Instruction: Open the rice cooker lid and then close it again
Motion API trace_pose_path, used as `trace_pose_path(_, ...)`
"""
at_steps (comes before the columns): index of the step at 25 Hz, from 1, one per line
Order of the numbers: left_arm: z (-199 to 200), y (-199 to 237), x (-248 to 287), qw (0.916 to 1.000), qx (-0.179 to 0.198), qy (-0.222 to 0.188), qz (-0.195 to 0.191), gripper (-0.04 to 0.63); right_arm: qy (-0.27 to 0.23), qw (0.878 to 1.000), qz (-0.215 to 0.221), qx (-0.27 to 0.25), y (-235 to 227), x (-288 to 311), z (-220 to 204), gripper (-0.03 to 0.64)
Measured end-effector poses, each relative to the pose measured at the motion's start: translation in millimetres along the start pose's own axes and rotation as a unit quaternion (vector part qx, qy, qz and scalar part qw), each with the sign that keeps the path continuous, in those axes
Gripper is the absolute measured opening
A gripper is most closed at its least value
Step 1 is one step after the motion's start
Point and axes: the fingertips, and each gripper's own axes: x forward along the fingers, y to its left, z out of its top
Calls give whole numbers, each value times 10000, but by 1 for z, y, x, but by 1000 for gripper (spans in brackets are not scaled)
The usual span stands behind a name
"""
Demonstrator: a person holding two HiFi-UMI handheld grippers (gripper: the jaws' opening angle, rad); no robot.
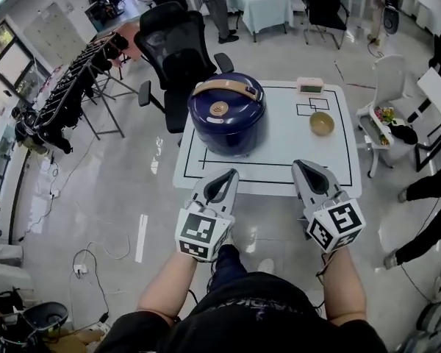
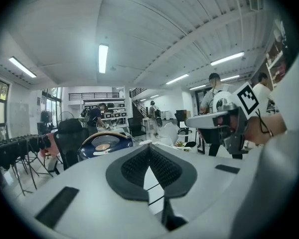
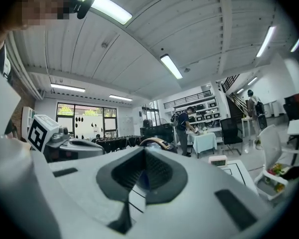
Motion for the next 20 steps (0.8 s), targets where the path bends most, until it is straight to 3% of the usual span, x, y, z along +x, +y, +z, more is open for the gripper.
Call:
trace_pose_path(5,-1,-16,-20,9995,-298,-113,85,3,32,9997,240,-53,17,-15,-4,2)
trace_pose_path(20,13,-24,-42,9993,-226,-285,107,3,-48,9995,269,-156,37,-30,6,2)
